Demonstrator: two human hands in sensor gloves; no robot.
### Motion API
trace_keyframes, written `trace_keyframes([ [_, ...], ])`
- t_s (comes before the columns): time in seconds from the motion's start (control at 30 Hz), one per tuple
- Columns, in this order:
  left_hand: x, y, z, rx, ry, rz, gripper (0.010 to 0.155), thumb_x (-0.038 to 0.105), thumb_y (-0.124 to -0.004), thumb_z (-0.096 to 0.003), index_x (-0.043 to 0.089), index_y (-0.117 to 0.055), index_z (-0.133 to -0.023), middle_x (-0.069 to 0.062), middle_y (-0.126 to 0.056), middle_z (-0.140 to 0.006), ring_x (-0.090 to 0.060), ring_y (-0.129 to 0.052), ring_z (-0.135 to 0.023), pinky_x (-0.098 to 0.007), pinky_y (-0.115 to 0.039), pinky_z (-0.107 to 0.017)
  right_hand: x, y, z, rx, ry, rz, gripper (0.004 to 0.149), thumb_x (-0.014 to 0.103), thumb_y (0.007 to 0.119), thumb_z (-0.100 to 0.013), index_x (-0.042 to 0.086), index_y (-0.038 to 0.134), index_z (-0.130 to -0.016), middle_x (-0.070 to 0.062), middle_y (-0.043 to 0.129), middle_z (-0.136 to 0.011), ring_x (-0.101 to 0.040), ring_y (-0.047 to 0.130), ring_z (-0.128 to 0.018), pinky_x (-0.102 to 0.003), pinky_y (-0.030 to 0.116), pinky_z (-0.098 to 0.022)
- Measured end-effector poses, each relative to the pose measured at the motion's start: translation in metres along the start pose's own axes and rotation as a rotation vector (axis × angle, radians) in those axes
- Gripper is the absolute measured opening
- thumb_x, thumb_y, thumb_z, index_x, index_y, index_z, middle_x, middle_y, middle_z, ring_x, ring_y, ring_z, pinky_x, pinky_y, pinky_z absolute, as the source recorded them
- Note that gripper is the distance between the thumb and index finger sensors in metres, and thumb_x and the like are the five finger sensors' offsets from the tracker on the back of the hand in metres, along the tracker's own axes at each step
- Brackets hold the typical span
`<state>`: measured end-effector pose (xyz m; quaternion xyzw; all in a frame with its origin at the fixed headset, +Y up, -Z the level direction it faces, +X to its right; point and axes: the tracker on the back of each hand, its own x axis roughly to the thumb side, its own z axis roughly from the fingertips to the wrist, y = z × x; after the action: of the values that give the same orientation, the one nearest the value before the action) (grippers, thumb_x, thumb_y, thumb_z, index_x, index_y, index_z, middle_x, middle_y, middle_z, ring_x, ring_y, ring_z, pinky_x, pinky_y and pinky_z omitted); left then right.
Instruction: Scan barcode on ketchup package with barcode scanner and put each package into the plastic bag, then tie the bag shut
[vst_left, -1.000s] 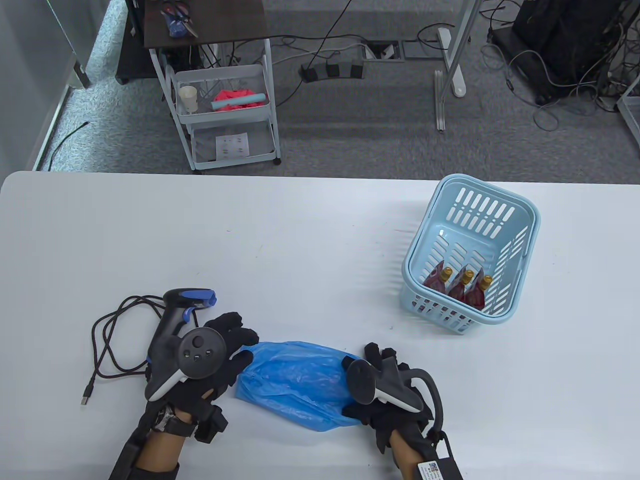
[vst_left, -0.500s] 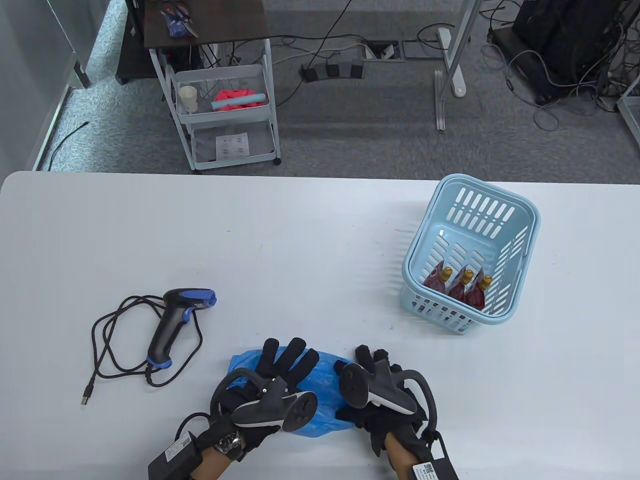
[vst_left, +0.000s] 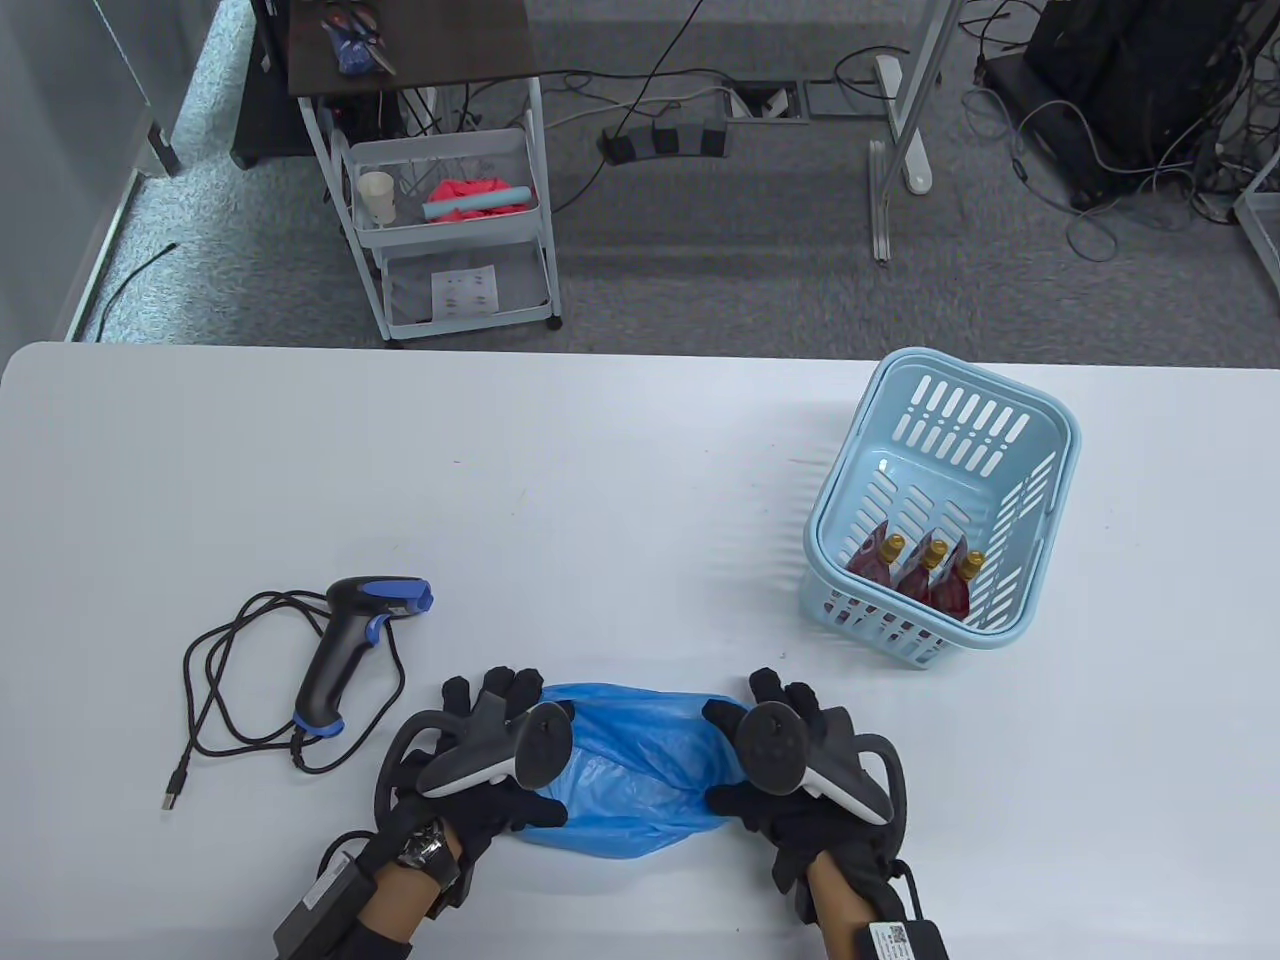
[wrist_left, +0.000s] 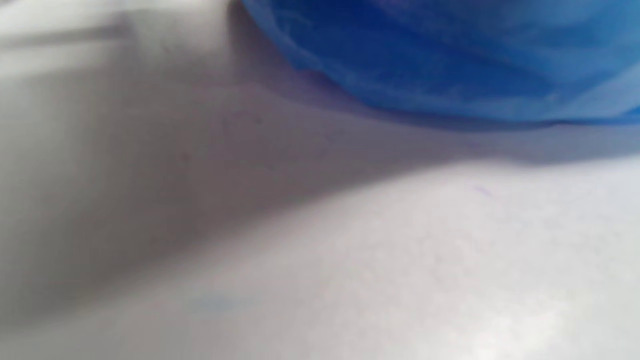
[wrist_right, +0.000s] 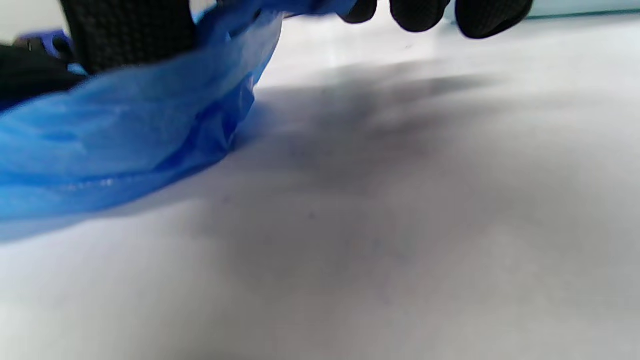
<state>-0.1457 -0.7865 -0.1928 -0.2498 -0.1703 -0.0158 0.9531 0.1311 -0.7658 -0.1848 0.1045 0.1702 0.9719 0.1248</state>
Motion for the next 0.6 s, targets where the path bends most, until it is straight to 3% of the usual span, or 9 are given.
trace_keyframes([
  [0.2,-0.001,-0.001,0.000,-0.004,-0.003,0.015,0.106,0.066,-0.082,-0.0312,0.027,-0.031,-0.116,-0.009,-0.021,-0.121,-0.043,-0.028,-0.116,-0.071,-0.029,-0.080,-0.011,-0.026,0.015,-0.177,0.003,-0.079,0.062,0.038,0.087,-0.047,0.022,0.067,-0.103,-0.018,0.045,-0.117,-0.051,0.046,-0.103,-0.067,0.050,-0.071],
  [0.27,-0.001,0.000,-0.001,-0.004,-0.004,0.009,0.106,0.066,-0.083,-0.0312,0.027,-0.031,-0.116,-0.009,-0.021,-0.121,-0.043,-0.027,-0.116,-0.071,-0.029,-0.080,0.002,-0.038,0.023,-0.289,-0.048,-0.098,0.053,0.036,0.085,-0.048,0.022,0.073,-0.098,-0.017,0.050,-0.115,-0.050,0.050,-0.102,-0.067,0.051,-0.070],
  [0.33,0.000,0.000,-0.001,-0.006,-0.004,0.005,0.106,0.066,-0.083,-0.0311,0.027,-0.031,-0.116,-0.009,-0.020,-0.121,-0.043,-0.027,-0.116,-0.071,-0.028,-0.080,0.019,-0.045,0.025,-0.328,-0.111,-0.054,0.046,0.035,0.084,-0.049,0.021,0.078,-0.093,-0.017,0.054,-0.114,-0.049,0.053,-0.101,-0.066,0.051,-0.070],
  [0.47,0.000,-0.001,-0.001,-0.005,-0.006,0.002,0.106,0.066,-0.083,-0.0304,0.028,-0.032,-0.116,-0.009,-0.019,-0.121,-0.043,-0.023,-0.116,-0.071,-0.028,-0.080,0.062,-0.045,0.021,-0.315,-0.205,0.064,0.039,0.039,0.080,-0.051,0.020,0.085,-0.084,-0.017,0.055,-0.113,-0.049,0.051,-0.102,-0.067,0.048,-0.071],
  [0.6,-0.001,-0.001,-0.001,-0.006,-0.005,0.005,0.106,0.066,-0.083,-0.0306,0.028,-0.031,-0.115,-0.010,-0.018,-0.121,-0.043,-0.022,-0.116,-0.071,-0.028,-0.080,0.092,-0.017,0.003,-0.153,-0.261,0.218,0.038,0.039,0.081,-0.050,0.018,0.088,-0.080,-0.016,0.048,-0.115,-0.048,0.041,-0.105,-0.068,0.041,-0.074],
])
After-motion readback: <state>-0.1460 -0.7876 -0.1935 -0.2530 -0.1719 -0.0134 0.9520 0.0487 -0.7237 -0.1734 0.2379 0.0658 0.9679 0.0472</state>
